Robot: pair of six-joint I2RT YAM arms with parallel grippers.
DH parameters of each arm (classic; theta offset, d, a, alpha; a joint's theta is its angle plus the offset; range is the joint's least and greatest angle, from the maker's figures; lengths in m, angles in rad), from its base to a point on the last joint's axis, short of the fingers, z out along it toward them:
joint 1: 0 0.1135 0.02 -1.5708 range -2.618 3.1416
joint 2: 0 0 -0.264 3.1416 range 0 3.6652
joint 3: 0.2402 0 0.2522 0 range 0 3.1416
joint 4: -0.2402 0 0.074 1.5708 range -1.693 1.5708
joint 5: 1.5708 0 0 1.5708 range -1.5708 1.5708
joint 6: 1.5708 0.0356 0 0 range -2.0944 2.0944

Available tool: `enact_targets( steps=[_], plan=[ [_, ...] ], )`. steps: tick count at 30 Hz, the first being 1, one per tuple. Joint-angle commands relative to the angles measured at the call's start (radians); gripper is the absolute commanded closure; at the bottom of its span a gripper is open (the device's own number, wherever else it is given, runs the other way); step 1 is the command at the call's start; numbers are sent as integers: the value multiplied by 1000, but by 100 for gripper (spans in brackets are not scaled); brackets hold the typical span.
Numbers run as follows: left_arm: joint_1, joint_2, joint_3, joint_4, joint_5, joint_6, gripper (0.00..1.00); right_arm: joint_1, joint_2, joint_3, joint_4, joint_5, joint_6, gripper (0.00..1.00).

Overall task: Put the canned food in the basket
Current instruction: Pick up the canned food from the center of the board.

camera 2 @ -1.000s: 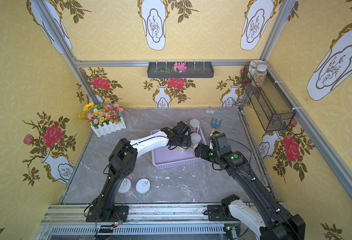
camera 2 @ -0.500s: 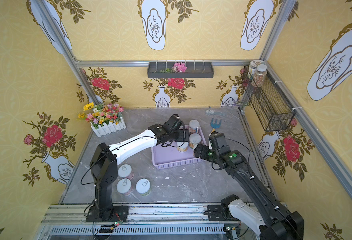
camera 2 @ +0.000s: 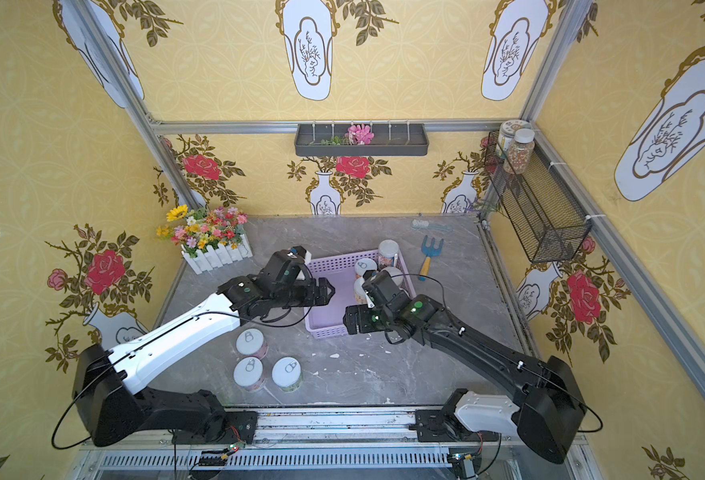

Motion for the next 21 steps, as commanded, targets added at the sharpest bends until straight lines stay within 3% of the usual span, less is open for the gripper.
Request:
enact_targets(
  steps=[1,7,11,17,21],
  plan=[
    [68,-82,-64,-97,103,-36,7,89,62,39,68,39,-37,3],
    [181,-237,-157,-262,208,-37,5,272,193,118,73,100,-96,3],
    [199,-306,-174,-413,213,-56,5,365,258,159,73,127,-128,3],
    [204,-403,-202,-551,166,-88,6,433,340,195,103,122,-150,3],
    [234,-448,-248,-541,231,-112,7,462,394,216,123,135,-159,3]
  ],
)
